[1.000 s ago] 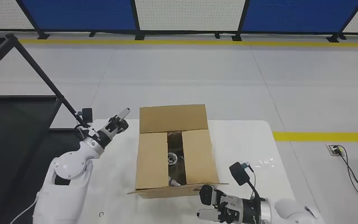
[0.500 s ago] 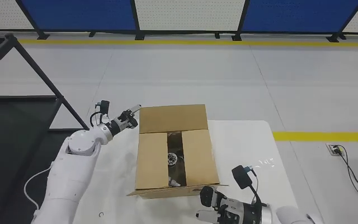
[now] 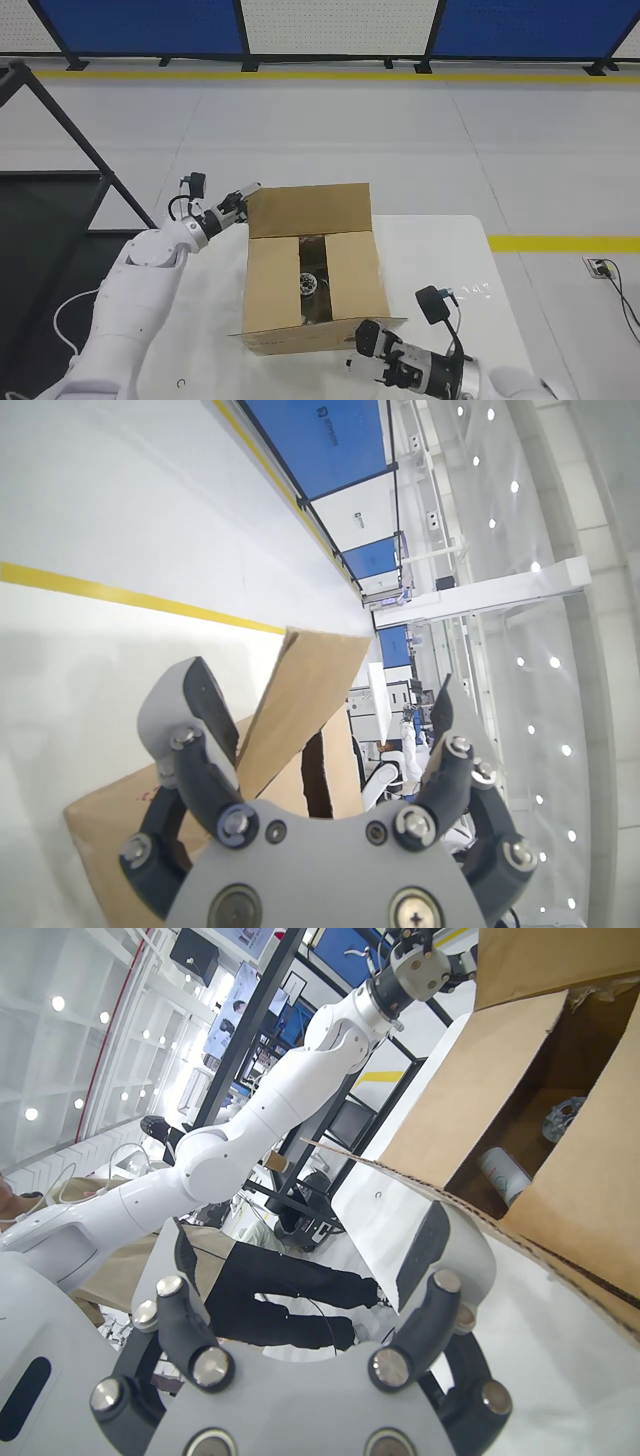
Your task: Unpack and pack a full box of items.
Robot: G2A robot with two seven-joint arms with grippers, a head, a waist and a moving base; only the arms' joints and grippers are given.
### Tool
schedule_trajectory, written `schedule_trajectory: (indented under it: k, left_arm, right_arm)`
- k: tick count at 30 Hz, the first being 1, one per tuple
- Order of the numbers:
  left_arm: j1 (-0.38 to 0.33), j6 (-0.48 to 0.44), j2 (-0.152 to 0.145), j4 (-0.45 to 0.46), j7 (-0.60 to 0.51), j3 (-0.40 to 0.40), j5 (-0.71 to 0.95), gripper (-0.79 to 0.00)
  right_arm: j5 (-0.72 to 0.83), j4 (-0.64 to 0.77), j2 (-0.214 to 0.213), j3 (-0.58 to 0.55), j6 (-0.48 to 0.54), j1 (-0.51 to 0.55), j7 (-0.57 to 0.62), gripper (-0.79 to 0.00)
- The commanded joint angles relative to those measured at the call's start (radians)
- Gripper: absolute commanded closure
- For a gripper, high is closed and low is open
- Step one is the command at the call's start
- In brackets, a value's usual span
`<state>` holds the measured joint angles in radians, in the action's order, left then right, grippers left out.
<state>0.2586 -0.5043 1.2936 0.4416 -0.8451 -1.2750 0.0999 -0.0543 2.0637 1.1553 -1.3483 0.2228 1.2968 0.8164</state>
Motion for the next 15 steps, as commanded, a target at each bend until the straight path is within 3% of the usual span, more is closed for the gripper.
schedule_trajectory:
  k: [1, 8, 15]
  left_arm:
    - [0.004, -0.029, -0.007, 0.006, -0.022, -0.008, 0.007, -0.785]
    - [0.042, -0.095, -0.034, 0.080, -0.123, -0.046, 0.057, -0.785]
    - [0.103, -0.082, -0.054, 0.207, -0.197, -0.074, 0.120, -0.785]
  right_arm:
    - [0.002, -0.003, 0.001, 0.010, -0.013, -0.016, -0.018, -0.785]
    - [-0.065, -0.055, 0.010, 0.066, -0.096, -0.106, -0.100, -0.785]
    - [-0.114, -0.144, 0.024, 0.140, -0.144, -0.188, -0.179, -0.785]
